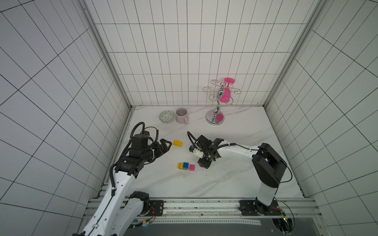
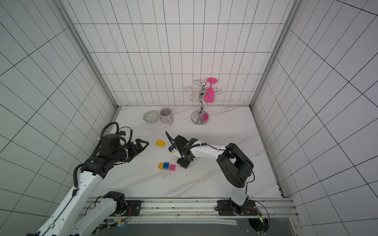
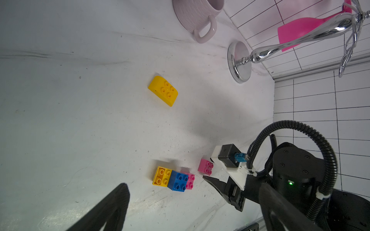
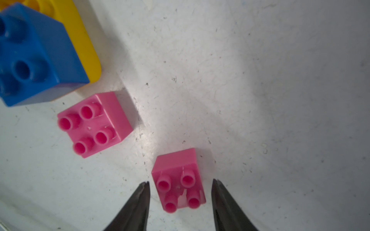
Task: Assemble the letter s with lego
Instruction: Pick up the lego brick from the center of the board, then assemble the lego brick with the lego brick.
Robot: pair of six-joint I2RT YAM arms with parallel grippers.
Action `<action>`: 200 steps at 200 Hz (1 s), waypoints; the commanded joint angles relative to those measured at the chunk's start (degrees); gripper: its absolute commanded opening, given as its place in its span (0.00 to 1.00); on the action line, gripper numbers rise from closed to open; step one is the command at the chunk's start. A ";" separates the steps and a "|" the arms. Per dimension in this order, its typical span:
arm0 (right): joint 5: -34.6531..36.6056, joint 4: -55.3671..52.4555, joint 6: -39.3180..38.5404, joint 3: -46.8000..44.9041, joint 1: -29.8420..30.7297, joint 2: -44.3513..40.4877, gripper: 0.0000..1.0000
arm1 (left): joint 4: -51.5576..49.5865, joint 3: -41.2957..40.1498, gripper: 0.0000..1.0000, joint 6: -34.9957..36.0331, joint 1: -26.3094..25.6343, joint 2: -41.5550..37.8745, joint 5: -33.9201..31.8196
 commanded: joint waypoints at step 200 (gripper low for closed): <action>-11.68 4.02 14.81 -3.41 11.73 -7.71 0.25 | -4.05 -0.69 0.98 0.27 0.99 -3.96 -0.58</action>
